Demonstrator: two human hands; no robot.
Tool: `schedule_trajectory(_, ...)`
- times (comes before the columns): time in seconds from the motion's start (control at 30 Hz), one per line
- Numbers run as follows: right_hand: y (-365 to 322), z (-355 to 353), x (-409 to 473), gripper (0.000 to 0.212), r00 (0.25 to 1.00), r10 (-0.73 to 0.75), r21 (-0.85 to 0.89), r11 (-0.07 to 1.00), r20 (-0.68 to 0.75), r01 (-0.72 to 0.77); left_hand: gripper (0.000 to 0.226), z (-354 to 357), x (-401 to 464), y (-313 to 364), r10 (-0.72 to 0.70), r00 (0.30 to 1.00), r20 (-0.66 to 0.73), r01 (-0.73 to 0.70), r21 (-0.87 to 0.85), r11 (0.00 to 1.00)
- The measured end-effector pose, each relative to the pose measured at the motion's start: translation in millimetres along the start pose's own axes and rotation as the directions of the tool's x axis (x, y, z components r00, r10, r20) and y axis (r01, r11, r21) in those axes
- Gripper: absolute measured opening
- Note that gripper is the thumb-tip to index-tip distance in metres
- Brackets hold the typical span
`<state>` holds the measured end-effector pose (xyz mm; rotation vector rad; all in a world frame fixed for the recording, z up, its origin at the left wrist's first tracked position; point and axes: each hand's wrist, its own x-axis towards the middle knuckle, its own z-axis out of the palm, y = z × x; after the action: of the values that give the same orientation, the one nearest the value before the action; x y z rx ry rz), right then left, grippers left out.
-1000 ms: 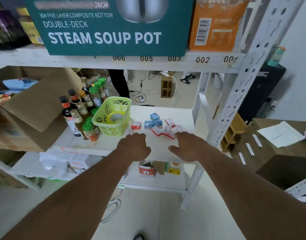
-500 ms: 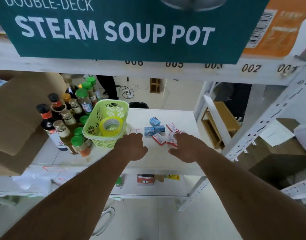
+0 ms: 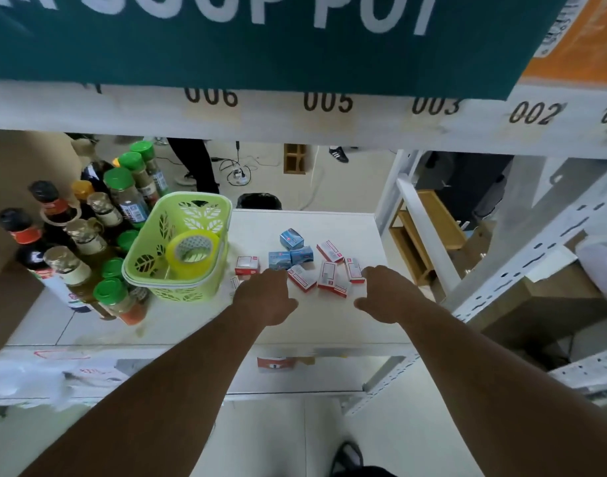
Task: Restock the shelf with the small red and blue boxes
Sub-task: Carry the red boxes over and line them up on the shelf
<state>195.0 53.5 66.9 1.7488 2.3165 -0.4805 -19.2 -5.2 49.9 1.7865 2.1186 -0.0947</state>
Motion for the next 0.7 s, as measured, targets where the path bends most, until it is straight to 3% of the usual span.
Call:
schedule_trajectory(0.23,11.3,27.0,27.4,0.059,0.998,0.008,0.077,0.997,-0.059,-0.003,0.069,12.8,39.3,27.9,0.11,0.991,-0.076,-0.119,-0.124,0.985)
schedule_trajectory(0.43,12.8,50.1,53.1,0.045,0.991,-0.021,0.124,0.992,-0.13,0.037,0.073,39.9,64.6,56.1,-0.06,0.992,-0.112,0.021,-0.323,0.946)
schedule_trajectory(0.7,13.0,72.4,71.0,0.033,0.989,-0.018,0.17,0.984,-0.146,0.043,0.073,57.6,78.4,64.9,-0.142,0.981,-0.134,0.094,-0.315,0.944)
